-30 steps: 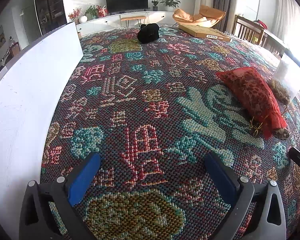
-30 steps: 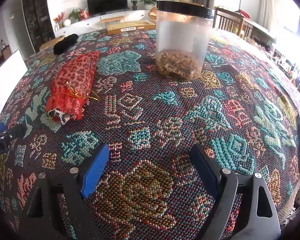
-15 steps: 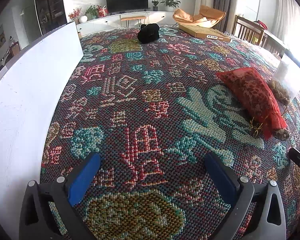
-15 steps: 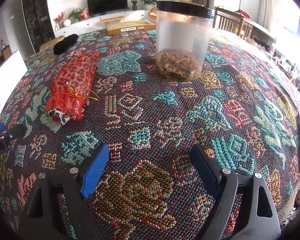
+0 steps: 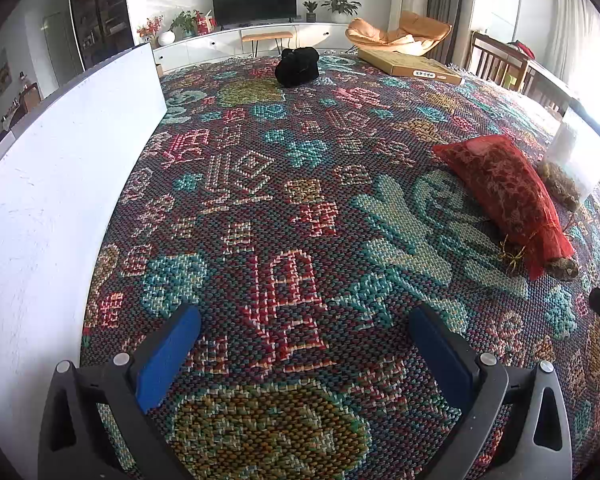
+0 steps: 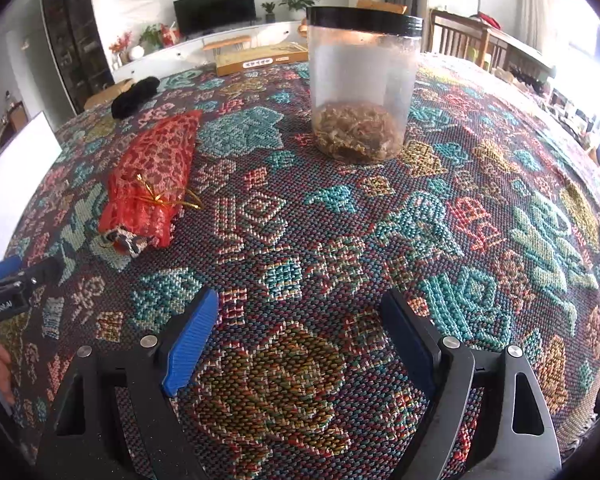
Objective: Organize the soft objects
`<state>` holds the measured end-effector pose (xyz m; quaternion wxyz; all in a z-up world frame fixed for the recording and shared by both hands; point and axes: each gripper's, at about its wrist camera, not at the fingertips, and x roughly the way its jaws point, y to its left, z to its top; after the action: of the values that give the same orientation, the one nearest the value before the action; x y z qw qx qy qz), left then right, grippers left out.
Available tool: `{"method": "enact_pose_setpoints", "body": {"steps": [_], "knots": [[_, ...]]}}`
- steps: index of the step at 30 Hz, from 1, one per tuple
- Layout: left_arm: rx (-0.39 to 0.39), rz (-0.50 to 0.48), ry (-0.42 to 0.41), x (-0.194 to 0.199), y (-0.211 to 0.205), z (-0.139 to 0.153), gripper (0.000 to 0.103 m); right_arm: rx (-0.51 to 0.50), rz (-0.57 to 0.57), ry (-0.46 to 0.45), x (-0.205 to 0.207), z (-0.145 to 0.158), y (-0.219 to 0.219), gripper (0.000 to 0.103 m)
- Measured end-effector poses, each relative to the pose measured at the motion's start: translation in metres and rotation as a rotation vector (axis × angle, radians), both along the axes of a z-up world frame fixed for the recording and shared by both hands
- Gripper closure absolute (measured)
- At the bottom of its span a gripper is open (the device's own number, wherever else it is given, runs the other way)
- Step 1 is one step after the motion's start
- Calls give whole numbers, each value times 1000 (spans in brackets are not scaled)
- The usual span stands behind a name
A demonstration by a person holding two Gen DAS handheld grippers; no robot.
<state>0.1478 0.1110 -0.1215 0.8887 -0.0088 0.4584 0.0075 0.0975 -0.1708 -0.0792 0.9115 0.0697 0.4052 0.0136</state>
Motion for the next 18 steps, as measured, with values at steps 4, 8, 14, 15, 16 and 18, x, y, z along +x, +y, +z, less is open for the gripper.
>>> {"method": "enact_pose_setpoints", "body": {"steps": [4, 8, 14, 15, 16, 18], "knots": [[-2, 0, 0, 0, 0, 0, 0, 99, 79, -84, 6, 28, 7, 18], [-2, 0, 0, 1, 1, 0, 0, 90, 236, -22, 50, 41, 61, 18], [-2, 0, 0, 1, 1, -1, 0, -78, 341, 153, 106, -3, 120, 21], [-2, 0, 0, 1, 0, 0, 0, -97, 326, 134, 104, -5, 119, 34], [-2, 0, 0, 1, 1, -1, 0, -102, 314, 117, 100, -5, 115, 77], [-1, 0, 0, 0, 0, 0, 0, -39, 292, 97, 86, 0, 98, 81]]}}
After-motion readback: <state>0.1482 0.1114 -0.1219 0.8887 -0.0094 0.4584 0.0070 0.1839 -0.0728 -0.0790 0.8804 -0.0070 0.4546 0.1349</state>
